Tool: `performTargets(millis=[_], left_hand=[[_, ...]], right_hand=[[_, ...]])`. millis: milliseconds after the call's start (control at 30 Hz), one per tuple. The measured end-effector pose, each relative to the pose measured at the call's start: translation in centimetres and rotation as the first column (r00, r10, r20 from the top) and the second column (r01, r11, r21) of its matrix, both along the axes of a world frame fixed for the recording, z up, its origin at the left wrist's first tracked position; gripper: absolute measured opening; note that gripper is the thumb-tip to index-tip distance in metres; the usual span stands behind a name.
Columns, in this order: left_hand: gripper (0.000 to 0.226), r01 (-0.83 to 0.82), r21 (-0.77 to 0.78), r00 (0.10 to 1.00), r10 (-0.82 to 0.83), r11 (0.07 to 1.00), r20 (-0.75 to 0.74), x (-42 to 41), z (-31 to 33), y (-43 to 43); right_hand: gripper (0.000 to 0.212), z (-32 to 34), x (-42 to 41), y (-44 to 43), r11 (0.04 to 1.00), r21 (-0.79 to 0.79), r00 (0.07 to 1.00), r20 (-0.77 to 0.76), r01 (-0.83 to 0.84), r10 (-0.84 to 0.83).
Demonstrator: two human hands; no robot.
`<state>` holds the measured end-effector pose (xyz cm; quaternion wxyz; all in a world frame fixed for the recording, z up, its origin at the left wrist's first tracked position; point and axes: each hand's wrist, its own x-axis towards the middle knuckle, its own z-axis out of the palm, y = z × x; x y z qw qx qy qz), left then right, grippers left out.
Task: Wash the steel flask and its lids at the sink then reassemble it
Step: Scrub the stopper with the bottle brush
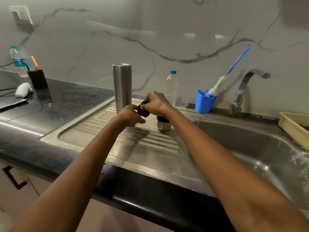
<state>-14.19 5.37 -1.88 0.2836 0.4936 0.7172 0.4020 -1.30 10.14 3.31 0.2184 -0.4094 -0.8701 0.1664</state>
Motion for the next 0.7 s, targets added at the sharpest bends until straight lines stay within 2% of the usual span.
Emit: performTargets(millis=[233,400,567,633,700], left_hand=[[0.050,0.120,0.220,0.950,-0.177,0.968,0.259,5.3,3.6,-1.3],[0.053,0.119,0.322,0.891,-0.245,0.939,0.383,11.5,3.9,-0.6],[0.035,0.144,0.364,0.854,-0.301,0.920,0.425,18.0,2.6,1.5],[0.027,0.103,0.377,0.824,-0.291,0.920,0.487,19.7,1.7,2.5],[0.031,0.046,0.376,0.773,-0.272,0.925,0.573,20.9,0.8,3.7]], right_hand=[[0.020,3.3,6.5,0.6,0.990,-0.144,0.957,-0.289,-0.003,-0.039],[0.018,2.2,12.9,2.4,0.968,-0.249,0.905,-0.405,0.026,-0.128],[0.017,0.7,19.1,4.6,0.927,-0.371,0.843,-0.483,0.046,-0.236],[0.024,0.3,20.8,5.2,0.909,-0.416,0.810,-0.523,0.028,-0.265],[0.030,0.4,22.0,6.3,0.892,-0.442,0.758,-0.548,0.098,-0.354]])
